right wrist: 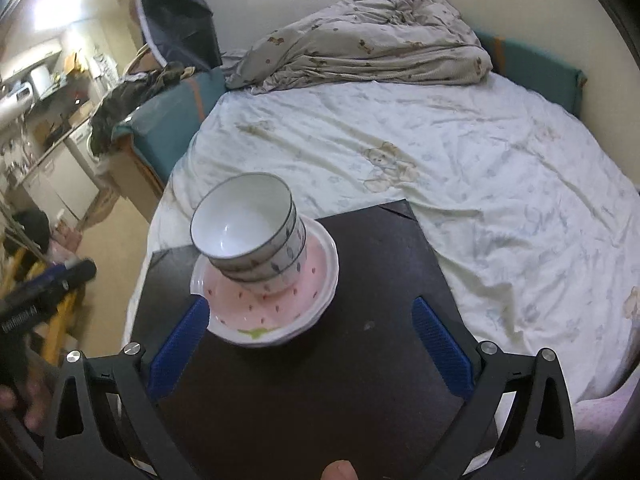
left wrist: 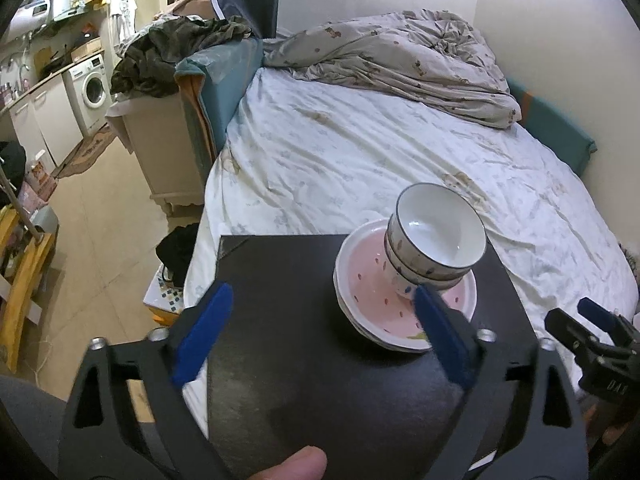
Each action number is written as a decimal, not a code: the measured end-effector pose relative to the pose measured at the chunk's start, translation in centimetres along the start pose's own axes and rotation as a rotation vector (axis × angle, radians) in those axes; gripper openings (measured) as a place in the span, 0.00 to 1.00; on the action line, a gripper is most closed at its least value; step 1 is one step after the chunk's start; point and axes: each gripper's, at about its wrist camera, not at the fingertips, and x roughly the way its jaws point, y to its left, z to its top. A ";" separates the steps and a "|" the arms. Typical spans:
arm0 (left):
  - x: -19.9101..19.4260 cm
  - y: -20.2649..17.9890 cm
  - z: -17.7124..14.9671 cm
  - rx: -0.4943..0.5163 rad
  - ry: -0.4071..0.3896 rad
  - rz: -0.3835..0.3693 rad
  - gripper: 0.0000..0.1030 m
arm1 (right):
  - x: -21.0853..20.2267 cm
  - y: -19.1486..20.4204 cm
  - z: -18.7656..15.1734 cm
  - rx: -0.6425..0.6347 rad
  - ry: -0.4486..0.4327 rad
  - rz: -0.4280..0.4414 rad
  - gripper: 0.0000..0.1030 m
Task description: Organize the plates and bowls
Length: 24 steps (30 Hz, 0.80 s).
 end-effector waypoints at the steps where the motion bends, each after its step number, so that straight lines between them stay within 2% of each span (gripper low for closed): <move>1: 0.2 -0.2 -0.3 0.006 0.004 0.000 0.95 | 0.1 0.1 -0.3 0.001 -0.006 0.010 1.00; 8: 1.8 -1.9 -1.3 0.065 0.033 0.030 0.99 | 1.2 1.1 -1.3 -0.033 -0.035 -0.015 1.00; 24: 3.0 -2.3 -2.0 0.054 0.080 0.027 0.99 | 2.0 0.8 -1.2 -0.024 -0.025 -0.007 1.00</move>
